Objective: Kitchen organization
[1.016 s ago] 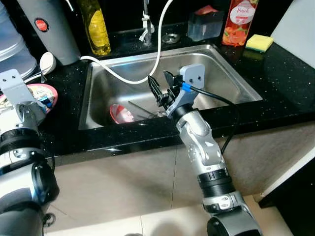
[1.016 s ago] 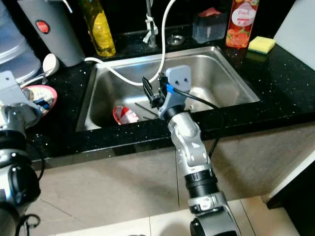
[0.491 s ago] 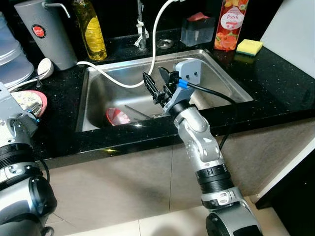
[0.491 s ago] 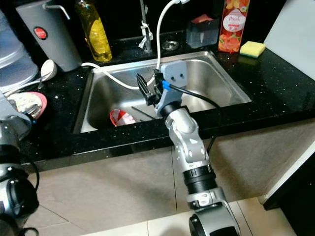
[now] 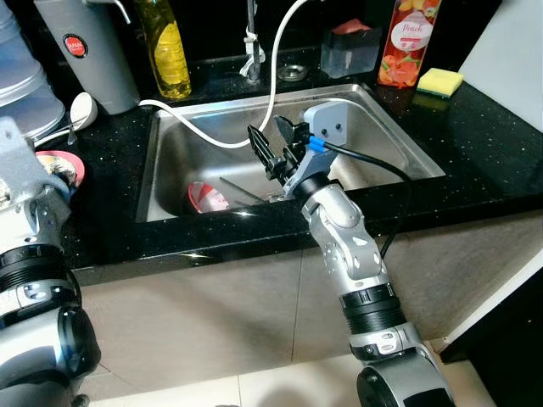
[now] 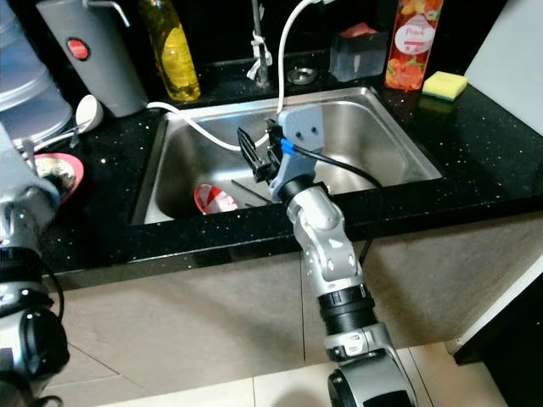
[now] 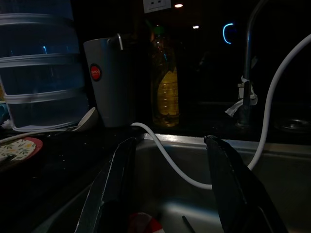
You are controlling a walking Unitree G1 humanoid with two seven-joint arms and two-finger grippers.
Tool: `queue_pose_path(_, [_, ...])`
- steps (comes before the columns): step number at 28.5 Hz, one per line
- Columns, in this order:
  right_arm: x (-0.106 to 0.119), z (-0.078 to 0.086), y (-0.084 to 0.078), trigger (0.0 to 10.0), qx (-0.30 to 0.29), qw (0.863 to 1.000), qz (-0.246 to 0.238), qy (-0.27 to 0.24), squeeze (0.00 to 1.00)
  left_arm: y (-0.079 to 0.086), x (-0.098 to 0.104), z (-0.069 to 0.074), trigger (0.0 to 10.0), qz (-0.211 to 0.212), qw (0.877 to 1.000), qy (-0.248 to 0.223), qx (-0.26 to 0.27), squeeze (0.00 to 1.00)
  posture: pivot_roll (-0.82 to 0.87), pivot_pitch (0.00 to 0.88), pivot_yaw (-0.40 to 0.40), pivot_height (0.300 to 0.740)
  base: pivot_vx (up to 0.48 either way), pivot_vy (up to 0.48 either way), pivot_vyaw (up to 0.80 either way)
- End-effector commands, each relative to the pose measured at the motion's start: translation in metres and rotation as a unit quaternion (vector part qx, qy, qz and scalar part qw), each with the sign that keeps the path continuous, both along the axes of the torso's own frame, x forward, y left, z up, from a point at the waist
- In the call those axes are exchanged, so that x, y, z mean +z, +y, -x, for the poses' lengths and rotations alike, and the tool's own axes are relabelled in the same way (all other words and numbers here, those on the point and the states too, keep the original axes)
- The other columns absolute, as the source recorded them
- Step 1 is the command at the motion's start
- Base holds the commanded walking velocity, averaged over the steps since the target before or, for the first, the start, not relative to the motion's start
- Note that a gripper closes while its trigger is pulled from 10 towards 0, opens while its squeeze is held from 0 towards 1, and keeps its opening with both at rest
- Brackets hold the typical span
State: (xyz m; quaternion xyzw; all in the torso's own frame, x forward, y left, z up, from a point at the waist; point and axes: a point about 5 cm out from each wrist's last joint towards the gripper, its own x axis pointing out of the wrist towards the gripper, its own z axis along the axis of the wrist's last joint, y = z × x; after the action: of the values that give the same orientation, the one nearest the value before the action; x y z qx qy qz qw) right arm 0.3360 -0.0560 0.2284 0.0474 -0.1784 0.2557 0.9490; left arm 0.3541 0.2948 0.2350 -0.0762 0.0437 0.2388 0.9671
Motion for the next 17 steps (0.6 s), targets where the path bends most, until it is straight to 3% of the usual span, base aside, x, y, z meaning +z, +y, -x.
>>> queue_pose_path(1, [-0.001,0.002,0.001,10.0,0.004,1.0,0.004,0.003,0.0,-0.023,0.024,-0.006,10.0,-0.034,0.997,-0.049,-0.051,0.0,0.2,0.0,0.091,0.74,0.0,0.0,0.0])
queue_pose_path(2, [-0.001,0.002,0.001,10.0,0.003,1.0,0.004,0.003,0.0,-0.035,0.031,-0.007,10.0,-0.056,0.993,-0.061,-0.079,0.0,0.2,0.0,0.088,0.74,0.0,0.0,0.0])
queue_pose_path(3, [-0.001,0.002,0.001,10.0,0.003,1.0,0.004,0.003,0.0,-0.035,0.031,-0.007,10.0,-0.056,0.993,-0.061,-0.079,0.0,0.2,0.0,0.088,0.74,0.0,0.0,0.0])
queue_pose_path(4, [-0.003,0.001,0.001,10.0,0.002,1.0,0.007,0.006,0.0,-0.05,0.035,-0.009,10.0,-0.069,0.989,-0.065,-0.115,0.0,0.19,0.0,0.084,0.74,0.0,0.0,0.0])
queue_pose_path(6, [-0.003,0.001,0.001,10.0,0.002,1.0,0.007,0.006,0.0,-0.05,0.035,-0.009,10.0,-0.069,0.989,-0.065,-0.115,0.0,0.19,0.0,0.084,0.74,0.0,0.0,0.0])
queue_pose_path(7, [-0.003,0.001,0.002,10.0,0.005,1.0,0.006,0.007,0.0,-0.071,0.029,-0.013,10.0,-0.077,0.984,-0.046,-0.157,0.0,0.21,0.0,0.081,0.74,0.0,0.0,0.0])
queue_pose_path(8, [-0.003,0.001,0.002,10.0,0.005,1.0,0.006,0.007,0.0,-0.071,0.029,-0.013,10.0,-0.077,0.984,-0.046,-0.157,0.0,0.21,0.0,0.081,0.74,0.0,0.0,0.0])
queue_pose_path(9, [-0.004,0.001,0.003,10.0,0.006,1.0,0.008,0.009,0.0,-0.088,0.019,-0.015,10.0,-0.083,0.979,-0.028,-0.185,0.0,0.21,0.0,0.081,0.74,0.0,0.0,0.0])
queue_pose_path(10, [-0.004,0.001,0.003,10.0,0.006,1.0,0.008,0.009,0.0,-0.088,0.019,-0.015,10.0,-0.083,0.979,-0.028,-0.185,0.0,0.21,0.0,0.081,0.74,0.0,0.0,0.0])
queue_pose_path(11, [-0.004,0.002,0.004,10.0,0.007,1.0,0.01,0.009,0.0,-0.102,0.005,-0.016,10.0,-0.081,0.975,-0.005,-0.207,0.02,0.2,0.0,0.082,0.74,0.0,0.0,0.0])
queue_pose_path(13, [-0.004,0.002,0.004,10.0,0.007,1.0,0.01,0.009,0.0,-0.102,0.005,-0.016,10.0,-0.081,0.975,-0.005,-0.207,0.02,0.2,0.0,0.082,0.74,0.0,0.0,0.0])
queue_pose_path(14, [-0.004,0.002,0.005,10.0,0.009,1.0,0.009,0.008,0.0,-0.11,-0.006,-0.017,10.0,-0.078,0.973,0.011,-0.217,0.46,0.2,0.0,0.082,0.74,0.0,0.0,0.0])
queue_pose_path(15, [-0.004,0.002,0.005,10.0,0.009,1.0,0.009,0.009,0.0,-0.115,-0.014,-0.015,10.0,-0.083,0.972,0.018,-0.221,1.0,0.2,0.0,0.074,0.74,0.0,0.0,0.0])
queue_pose_path(17, [-0.004,0.002,0.005,10.0,0.01,1.0,0.01,0.009,0.0,-0.118,-0.013,-0.01,10.0,-0.096,0.968,-0.003,-0.233,1.0,0.21,0.0,0.067,0.74,0.0,0.0,0.0])
